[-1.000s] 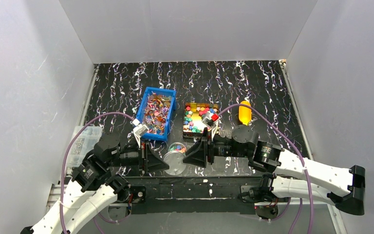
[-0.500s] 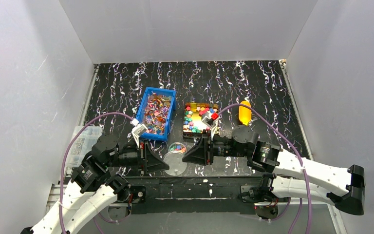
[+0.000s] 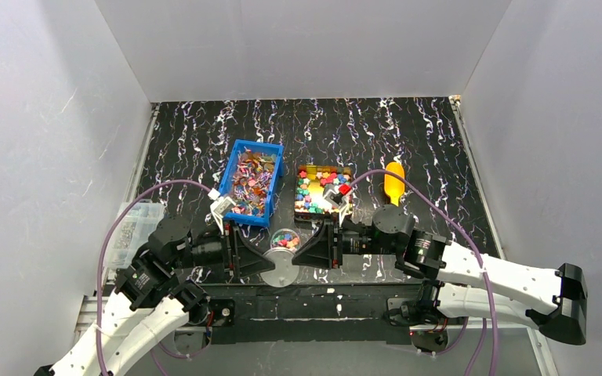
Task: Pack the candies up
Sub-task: Pick up the bottle lid at the center of the board.
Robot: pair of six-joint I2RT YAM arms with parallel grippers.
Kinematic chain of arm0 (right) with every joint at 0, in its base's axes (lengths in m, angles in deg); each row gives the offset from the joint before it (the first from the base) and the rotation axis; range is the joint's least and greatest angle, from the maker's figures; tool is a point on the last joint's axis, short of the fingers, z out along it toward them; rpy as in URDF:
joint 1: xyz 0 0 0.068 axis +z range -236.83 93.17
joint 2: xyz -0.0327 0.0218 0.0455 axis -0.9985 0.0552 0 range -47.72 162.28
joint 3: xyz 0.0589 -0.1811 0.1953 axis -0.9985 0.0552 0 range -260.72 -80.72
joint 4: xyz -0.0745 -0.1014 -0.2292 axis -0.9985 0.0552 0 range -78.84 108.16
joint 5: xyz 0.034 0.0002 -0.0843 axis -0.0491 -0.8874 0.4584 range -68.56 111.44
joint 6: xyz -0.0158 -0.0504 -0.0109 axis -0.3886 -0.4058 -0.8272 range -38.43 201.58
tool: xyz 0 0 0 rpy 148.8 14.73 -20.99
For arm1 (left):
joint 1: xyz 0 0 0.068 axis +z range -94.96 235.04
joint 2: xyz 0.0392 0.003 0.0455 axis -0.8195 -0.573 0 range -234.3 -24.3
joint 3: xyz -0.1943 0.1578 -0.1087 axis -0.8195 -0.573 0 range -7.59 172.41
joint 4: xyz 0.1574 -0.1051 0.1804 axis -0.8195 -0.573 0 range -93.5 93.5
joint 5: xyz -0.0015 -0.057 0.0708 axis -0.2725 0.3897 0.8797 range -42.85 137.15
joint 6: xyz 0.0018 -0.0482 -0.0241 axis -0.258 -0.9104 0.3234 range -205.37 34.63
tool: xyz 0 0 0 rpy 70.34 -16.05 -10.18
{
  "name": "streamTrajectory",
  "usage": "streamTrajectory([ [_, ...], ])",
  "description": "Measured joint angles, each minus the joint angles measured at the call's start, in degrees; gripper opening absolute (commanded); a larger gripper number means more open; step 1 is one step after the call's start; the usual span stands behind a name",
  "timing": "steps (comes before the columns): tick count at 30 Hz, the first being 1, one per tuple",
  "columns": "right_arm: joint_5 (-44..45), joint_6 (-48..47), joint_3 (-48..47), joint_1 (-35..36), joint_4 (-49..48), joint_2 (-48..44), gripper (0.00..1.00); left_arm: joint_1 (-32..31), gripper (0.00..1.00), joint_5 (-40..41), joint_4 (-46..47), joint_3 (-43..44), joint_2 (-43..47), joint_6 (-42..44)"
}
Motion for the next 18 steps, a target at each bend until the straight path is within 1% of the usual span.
streamTrajectory([
  [2,0.6,0.3,0.0,0.0,0.0,0.0,0.01,0.0,0.66,1.6,-1.2,0.2,0.0,1.2],
  [4,1.7,0.5,0.0,0.0,0.0,-0.2,0.01,0.0,0.7,3.8,-2.9,0.6,0.0,2.4],
  [6,3.2,0.7,0.1,0.0,0.0,-0.5,0.01,0.0,0.79,6.6,-4.6,1.2,0.1,3.6],
  [8,4.9,1.4,0.7,0.0,-0.1,-0.8,0.01,0.0,0.83,9.7,-6.0,1.5,0.3,4.7],
  [9,5.8,1.8,1.2,-0.1,-0.1,-0.9,0.01,0.0,0.88,11.4,-6.7,1.6,0.5,5.0],
  [10,6.7,2.2,1.8,-0.2,-0.2,-0.9,0.01,0.0,0.97,13.3,-7.4,1.6,0.8,5.3],
  [11,7.5,2.6,2.3,-0.5,-0.2,-0.8,0.01,0.0,0.98,15.1,-8.0,1.6,1.2,5.6],
  [14,9.2,4.3,4.2,-1.6,-0.4,-0.7,0.01,0.0,0.98,19.6,-9.0,1.6,3.1,6.0],
  [18,9.9,7.6,7.9,-5.4,-2.3,-0.7,0.01,0.0,0.98,25.4,-11.1,2.0,4.6,5.4],
])
